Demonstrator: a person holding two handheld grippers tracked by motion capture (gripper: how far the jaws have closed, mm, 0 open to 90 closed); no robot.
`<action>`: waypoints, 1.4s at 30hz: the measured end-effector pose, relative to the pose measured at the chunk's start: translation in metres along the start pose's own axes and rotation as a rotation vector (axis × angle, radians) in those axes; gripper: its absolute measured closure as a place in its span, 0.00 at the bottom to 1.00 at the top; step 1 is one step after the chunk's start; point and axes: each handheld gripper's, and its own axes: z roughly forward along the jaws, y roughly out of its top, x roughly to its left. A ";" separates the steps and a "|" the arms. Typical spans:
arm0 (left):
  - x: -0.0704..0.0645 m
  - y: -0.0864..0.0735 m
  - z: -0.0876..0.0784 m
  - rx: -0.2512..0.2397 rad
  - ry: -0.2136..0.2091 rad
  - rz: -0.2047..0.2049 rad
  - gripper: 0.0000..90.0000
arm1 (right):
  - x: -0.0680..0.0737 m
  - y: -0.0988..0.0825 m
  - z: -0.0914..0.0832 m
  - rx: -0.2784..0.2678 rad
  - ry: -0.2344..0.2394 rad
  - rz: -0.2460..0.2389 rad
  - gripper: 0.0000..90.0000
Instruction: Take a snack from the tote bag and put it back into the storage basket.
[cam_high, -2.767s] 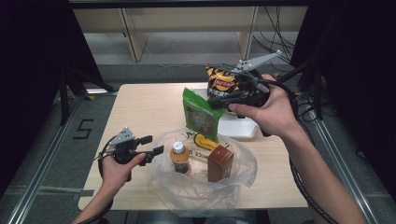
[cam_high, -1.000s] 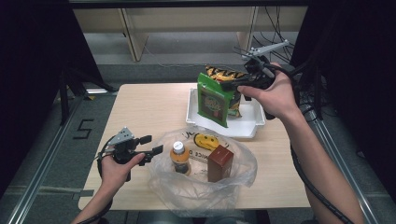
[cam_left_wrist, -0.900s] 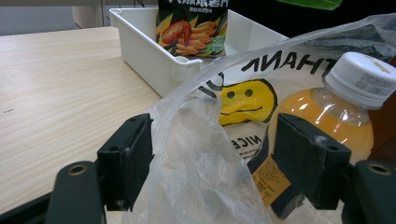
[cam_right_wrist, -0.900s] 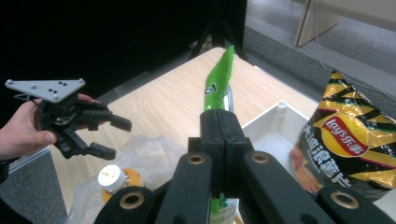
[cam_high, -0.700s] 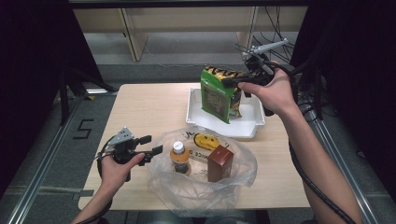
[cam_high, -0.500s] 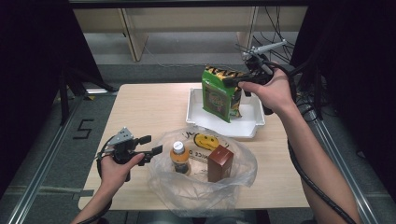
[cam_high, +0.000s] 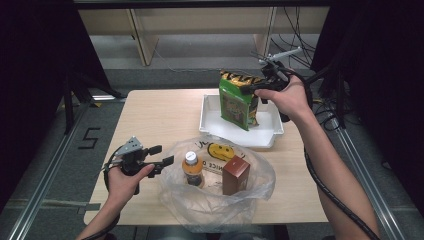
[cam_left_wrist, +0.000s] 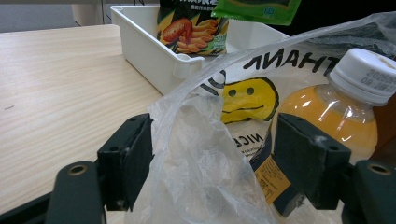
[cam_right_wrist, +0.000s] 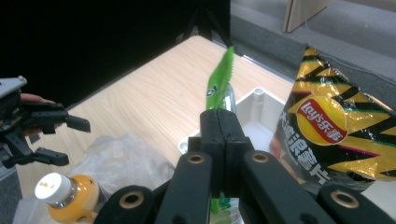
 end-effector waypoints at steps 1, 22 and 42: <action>0.000 0.000 0.000 0.001 -0.002 0.012 0.31 | -0.003 0.000 0.000 0.008 -0.015 -0.026 1.00; 0.000 0.000 0.000 0.007 0.002 0.012 0.31 | -0.020 -0.010 0.021 0.038 -0.042 -0.016 1.00; 0.001 -0.001 0.001 0.014 0.004 0.011 0.31 | -0.037 -0.018 0.041 0.067 -0.063 0.001 1.00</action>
